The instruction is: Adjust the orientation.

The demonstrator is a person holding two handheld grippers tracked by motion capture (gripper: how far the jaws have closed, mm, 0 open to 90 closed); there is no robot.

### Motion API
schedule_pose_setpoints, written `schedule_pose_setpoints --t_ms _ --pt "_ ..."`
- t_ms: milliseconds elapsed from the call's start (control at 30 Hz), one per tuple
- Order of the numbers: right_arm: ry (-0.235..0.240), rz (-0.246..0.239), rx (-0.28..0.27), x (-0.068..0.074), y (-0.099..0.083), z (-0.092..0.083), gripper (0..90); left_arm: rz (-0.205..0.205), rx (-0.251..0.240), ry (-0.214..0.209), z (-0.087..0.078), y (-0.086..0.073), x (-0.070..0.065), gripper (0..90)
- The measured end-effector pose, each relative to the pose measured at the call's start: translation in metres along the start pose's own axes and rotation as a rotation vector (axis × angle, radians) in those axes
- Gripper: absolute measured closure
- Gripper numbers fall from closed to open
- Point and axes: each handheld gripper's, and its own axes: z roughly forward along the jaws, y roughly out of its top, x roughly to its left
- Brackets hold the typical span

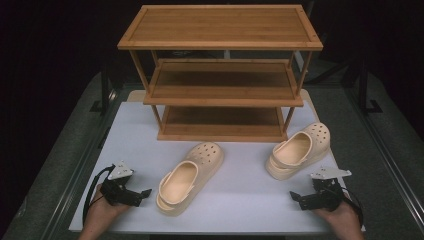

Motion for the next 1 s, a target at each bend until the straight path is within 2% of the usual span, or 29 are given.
schedule_pose_setpoints --t_ms 300,633,667,767,867,933,1000 --pt "-0.002 -0.002 -0.001 0.0 0.0 0.0 0.0 -0.015 -0.008 -0.013 -0.001 0.0 0.002 0.0" --pt "-0.002 -0.002 -0.001 0.0 0.0 0.0 0.0 -0.011 -0.011 -0.008 -0.002 0.0 0.001 1.3" --pt "-0.003 -0.002 0.0 0.0 0.0 0.0 0.0 -0.023 -0.017 -0.02 -0.003 0.0 0.001 1.4" --pt "-0.002 -0.002 -0.001 0.0 0.0 0.0 0.0 -0.02 -0.028 -0.034 -0.007 0.002 0.0 8.5" --pt "-0.002 -0.002 -0.001 0.0 0.0 0.0 0.0 -0.017 -0.038 -0.036 -0.012 0.005 -0.001 9.0" --pt "-0.002 -0.002 -0.001 0.0 0.0 0.0 0.0 -0.019 -0.06 -0.045 -0.017 0.008 -0.001 14.6" --pt "-0.002 -0.002 -0.001 0.0 0.0 0.0 0.0 -0.02 -0.065 -0.053 -0.02 0.011 -0.001 14.8"
